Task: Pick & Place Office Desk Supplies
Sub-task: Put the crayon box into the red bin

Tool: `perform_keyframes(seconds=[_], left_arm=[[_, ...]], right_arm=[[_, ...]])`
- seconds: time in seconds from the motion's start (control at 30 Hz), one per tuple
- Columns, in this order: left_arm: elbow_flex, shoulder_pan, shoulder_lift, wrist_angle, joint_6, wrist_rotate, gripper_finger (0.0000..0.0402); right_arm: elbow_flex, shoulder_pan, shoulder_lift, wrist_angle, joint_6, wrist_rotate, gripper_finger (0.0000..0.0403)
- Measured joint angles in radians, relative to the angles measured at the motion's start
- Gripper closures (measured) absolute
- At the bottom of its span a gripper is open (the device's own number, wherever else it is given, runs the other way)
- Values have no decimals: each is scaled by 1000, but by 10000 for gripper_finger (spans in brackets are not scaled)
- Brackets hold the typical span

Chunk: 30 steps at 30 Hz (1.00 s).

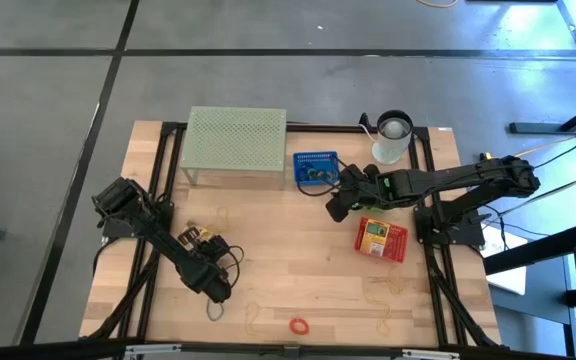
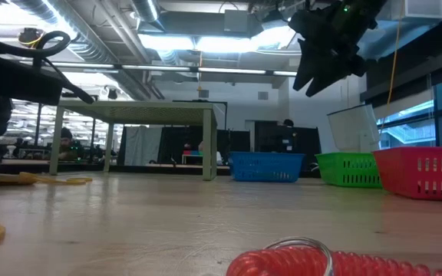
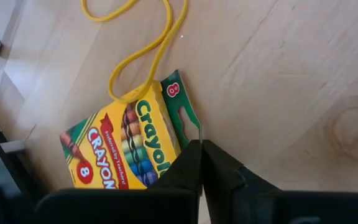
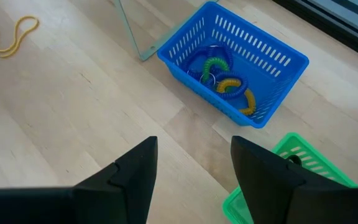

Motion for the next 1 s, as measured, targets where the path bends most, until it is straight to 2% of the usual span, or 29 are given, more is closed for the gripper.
perform_keyframes(seconds=[0.27, 0.57, 0.73, 1.0], left_arm=[[11, -14, -1, -3, 45, 35, 400], [164, -14, -2, -15, 241, 30, 400], [289, -14, -3, -84, 331, -13, 401], [477, -11, -3, -183, 424, -142, 401]], right_arm=[[0, 0, 0, 0, 0, 0, 197], [0, 0, 0, 0, -3, 0, 197], [0, 0, 0, 0, -27, 1, 197], [0, 32, 0, 23, -57, 5, 197]])
